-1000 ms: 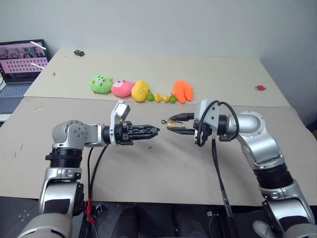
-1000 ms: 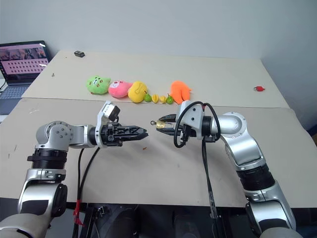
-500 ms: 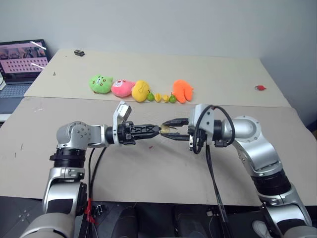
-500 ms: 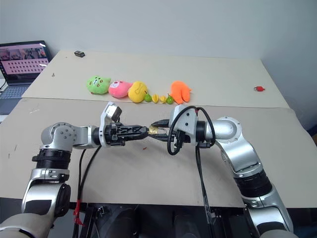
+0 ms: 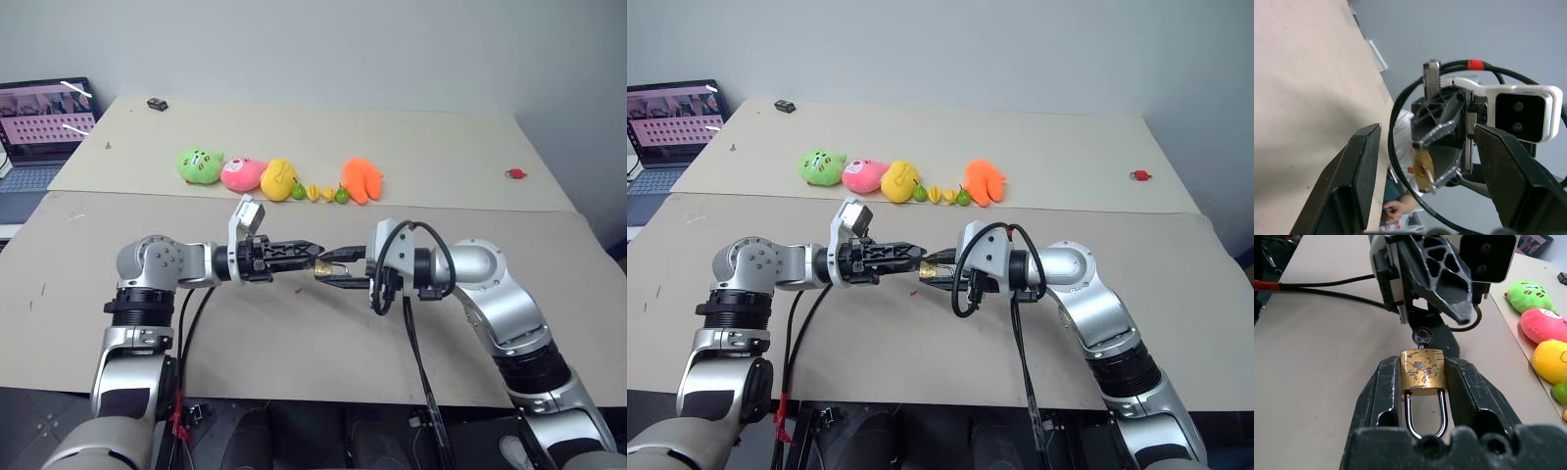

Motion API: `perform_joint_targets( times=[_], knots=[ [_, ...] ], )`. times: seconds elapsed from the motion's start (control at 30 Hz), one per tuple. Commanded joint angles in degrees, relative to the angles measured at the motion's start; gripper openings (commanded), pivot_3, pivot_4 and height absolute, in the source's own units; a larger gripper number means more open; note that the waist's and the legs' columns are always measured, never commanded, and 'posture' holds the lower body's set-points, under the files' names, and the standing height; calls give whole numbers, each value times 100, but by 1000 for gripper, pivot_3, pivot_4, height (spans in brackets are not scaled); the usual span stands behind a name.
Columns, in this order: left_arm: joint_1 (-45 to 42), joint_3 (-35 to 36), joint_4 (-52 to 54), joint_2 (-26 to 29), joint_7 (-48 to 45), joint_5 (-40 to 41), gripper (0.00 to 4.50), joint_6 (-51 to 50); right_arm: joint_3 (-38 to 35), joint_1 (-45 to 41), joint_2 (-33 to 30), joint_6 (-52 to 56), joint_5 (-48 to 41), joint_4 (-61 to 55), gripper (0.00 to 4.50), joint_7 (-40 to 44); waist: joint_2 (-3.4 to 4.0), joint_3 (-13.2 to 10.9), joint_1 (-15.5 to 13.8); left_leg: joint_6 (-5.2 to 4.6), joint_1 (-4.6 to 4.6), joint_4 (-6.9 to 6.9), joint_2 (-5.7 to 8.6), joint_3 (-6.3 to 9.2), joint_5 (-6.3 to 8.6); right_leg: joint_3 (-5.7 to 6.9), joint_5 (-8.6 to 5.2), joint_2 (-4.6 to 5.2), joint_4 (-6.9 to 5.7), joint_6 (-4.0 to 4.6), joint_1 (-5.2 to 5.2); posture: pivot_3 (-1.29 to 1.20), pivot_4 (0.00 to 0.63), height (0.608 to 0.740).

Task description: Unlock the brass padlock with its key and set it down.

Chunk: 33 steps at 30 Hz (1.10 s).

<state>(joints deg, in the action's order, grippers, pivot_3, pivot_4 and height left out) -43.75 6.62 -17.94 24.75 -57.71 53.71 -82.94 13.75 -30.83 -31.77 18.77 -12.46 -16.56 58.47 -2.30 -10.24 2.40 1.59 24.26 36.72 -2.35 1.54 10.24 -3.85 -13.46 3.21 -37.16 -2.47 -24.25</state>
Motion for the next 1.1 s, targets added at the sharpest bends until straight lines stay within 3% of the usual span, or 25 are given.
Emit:
perform_joint_targets(
  times=[0.03,0.6,0.63,0.67,0.9,1.1],
  knots=[
    [133,-30,249,121,-140,109,3178,-68,-130,-174,-28,-227,2,27,933,-13,0,0,8,0,-1,0,0,0,0,0,0,0,0,0,0,0,150,722],
    [142,-75,229,48,-72,7,3178,106,-120,-263,20,-258,-38,52,933,-39,0,0,2,0,-1,0,-1,0,0,0,0,-1,0,0,0,0,150,722],
    [125,-83,213,32,-69,-7,2675,134,-120,-262,22,-258,-36,50,933,-43,0,0,1,0,0,0,-1,0,0,0,0,-1,0,0,0,0,150,722],
    [119,-89,211,28,-68,-19,2527,158,-121,-259,21,-263,-29,52,933,-49,0,0,0,0,-1,0,-1,0,0,0,0,-1,0,0,0,0,150,722],
    [136,-151,255,33,-105,-58,40,151,-145,-242,14,-250,-32,23,933,-81,0,0,2,0,-1,0,-1,0,0,0,0,-1,0,0,0,0,150,722],
    [150,-178,286,-25,-78,-98,4,165,-137,-241,37,-235,-34,-17,933,-95,0,0,2,0,0,0,-1,0,0,0,0,-1,0,0,0,0,150,722]
  ],
)
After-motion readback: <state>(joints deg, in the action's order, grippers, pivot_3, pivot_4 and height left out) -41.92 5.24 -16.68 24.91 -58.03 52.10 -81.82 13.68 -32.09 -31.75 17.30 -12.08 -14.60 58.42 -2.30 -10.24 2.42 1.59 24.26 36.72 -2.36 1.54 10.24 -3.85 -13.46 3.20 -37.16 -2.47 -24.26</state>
